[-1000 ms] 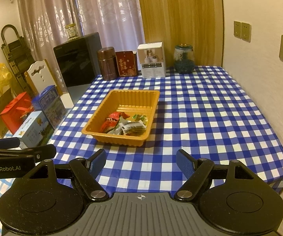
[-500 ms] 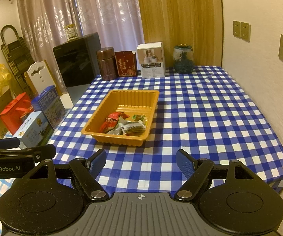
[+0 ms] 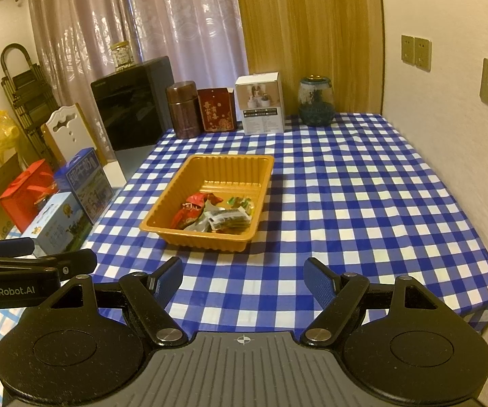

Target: Organize snacks

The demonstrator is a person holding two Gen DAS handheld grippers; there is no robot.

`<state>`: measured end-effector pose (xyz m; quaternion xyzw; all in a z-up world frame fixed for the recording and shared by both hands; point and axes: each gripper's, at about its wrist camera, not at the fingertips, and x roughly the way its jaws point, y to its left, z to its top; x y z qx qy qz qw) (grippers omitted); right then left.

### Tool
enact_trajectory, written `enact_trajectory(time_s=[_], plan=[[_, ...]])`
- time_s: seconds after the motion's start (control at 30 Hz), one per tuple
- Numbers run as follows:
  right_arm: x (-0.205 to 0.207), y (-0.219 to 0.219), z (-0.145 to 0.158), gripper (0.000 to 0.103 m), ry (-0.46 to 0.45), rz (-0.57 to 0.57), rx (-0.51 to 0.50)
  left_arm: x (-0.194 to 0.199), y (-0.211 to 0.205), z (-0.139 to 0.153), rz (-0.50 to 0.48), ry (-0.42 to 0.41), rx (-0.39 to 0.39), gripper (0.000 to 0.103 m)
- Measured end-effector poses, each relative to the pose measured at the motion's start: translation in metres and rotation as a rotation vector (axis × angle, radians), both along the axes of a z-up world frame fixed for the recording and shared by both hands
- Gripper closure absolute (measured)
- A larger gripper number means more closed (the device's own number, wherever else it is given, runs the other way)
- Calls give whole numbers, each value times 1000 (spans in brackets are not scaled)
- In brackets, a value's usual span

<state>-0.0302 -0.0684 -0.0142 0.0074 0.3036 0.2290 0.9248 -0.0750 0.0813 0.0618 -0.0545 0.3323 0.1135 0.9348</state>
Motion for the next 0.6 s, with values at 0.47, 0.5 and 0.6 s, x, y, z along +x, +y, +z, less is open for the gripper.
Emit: enact_trajectory(time_s=[0.47, 0.5, 0.6], plan=[[0, 0, 0, 25, 1, 0, 0, 1, -1, 0, -2, 2, -2, 0], [0, 0, 0, 25, 1, 0, 0, 1, -1, -1, -2, 1, -3, 0], [0, 0, 0, 25, 1, 1, 0, 2, -2, -2, -4, 2, -6, 0]])
